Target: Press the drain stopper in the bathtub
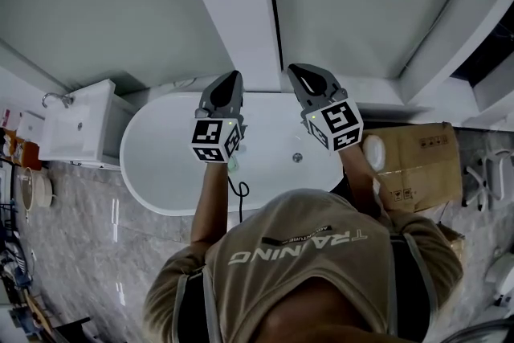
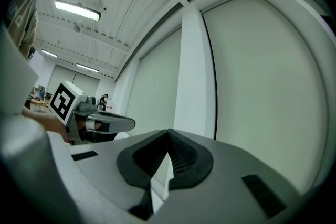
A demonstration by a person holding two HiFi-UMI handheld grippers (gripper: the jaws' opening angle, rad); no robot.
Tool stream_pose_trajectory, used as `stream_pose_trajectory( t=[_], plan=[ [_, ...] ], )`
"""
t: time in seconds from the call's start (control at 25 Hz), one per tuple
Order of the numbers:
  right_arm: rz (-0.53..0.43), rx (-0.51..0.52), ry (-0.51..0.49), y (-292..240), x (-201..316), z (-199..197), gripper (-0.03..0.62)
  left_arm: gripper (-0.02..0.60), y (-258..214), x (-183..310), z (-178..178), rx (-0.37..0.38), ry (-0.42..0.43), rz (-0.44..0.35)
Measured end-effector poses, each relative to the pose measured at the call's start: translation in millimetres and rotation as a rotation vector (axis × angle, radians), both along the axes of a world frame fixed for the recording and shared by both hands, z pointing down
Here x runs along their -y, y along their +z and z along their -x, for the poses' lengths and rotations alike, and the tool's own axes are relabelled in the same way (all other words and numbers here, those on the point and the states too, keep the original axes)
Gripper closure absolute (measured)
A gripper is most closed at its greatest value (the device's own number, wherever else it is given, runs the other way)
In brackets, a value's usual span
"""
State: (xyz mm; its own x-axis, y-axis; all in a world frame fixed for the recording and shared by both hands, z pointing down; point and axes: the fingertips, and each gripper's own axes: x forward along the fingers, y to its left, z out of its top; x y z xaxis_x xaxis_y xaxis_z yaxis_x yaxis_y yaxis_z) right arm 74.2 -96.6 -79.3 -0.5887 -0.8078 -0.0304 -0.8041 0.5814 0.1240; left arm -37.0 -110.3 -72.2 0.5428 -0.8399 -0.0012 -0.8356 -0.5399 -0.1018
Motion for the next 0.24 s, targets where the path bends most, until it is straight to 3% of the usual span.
stream_pose_trajectory(
  t=[0.24],
  plan=[
    [-0.043,-0.004,-0.023,-17,10,0,0.581,0.580,5,5,-9,0.000,0.015,0.002]
  ],
)
